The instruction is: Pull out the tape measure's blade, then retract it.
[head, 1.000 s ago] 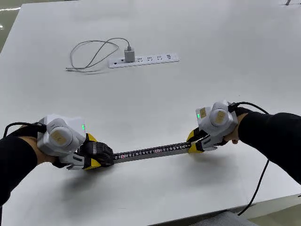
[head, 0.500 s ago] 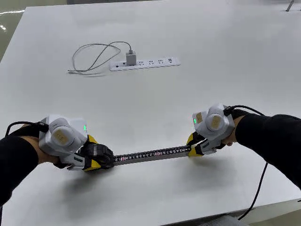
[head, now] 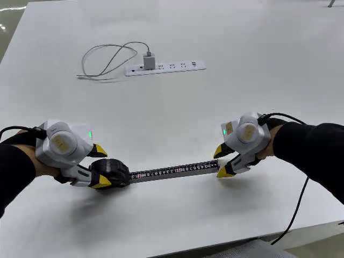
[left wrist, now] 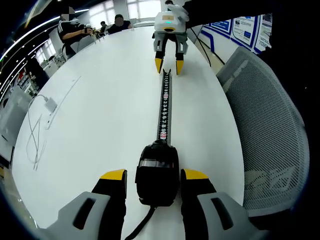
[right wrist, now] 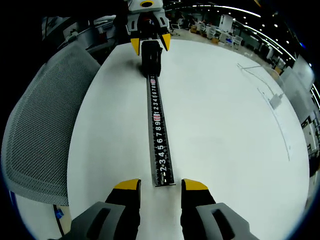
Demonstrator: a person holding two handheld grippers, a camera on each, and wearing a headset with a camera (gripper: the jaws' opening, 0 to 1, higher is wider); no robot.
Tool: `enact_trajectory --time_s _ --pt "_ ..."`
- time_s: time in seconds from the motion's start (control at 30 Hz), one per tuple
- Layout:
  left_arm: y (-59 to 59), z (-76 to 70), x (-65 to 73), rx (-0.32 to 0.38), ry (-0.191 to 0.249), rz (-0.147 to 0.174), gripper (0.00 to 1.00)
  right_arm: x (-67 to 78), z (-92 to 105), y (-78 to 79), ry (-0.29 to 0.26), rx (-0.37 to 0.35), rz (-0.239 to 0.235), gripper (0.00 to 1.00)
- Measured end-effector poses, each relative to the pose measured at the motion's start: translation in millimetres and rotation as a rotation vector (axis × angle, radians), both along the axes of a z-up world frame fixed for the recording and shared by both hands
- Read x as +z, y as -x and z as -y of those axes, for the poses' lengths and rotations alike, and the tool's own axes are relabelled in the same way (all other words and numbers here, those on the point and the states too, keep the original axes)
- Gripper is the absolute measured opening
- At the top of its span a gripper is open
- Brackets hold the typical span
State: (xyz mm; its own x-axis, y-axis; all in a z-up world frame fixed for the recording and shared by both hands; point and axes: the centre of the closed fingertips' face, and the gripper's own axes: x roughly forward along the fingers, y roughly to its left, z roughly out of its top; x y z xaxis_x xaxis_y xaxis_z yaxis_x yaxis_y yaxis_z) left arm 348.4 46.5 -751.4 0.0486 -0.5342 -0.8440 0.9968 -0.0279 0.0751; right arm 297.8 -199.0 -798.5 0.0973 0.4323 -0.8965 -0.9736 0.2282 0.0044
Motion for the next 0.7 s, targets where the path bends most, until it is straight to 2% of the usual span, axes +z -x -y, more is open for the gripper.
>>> enact_trajectory --time_s 0.07,0.1,0.13,0.2,0.3,0.47,0.6,0.7 --pt "0.3 -2.0 1.3 0.008 -0.003 -0.005 0.43 1.4 0.1 1.2 -0.009 -0.007 -0.006 0.27" --pt "3.4 -2.0 1.9 0.006 0.003 -0.025 0.47 1.6 0.2 3.9 -0.008 -0.001 -0.017 0.26" --pt "4.6 -2.3 1.6 0.003 0.005 -0.031 0.5 1.2 1.1 5.7 -0.004 0.001 -0.023 0.26" --pt "6.9 -5.1 0.1 0.001 -0.008 -0.038 0.57 1.6 2.9 7.1 0.0 0.003 -0.015 0.29" --pt "9.8 -6.2 0.2 0.004 -0.006 -0.047 0.62 4.0 4.5 9.8 -0.005 -0.01 -0.024 0.31" --pt "11.5 -7.7 0.9 0.023 0.007 -0.06 0.67 7.5 8.3 10.5 -0.016 -0.055 -0.018 0.4" --pt "14.5 -9.0 0.7 0.042 0.015 -0.085 0.75 6.8 11.8 9.4 -0.033 -0.116 -0.015 0.48" --pt "18.4 -8.7 1.5 0.053 0.023 -0.112 0.81 8.8 13.9 9.0 -0.04 -0.134 -0.004 0.52"
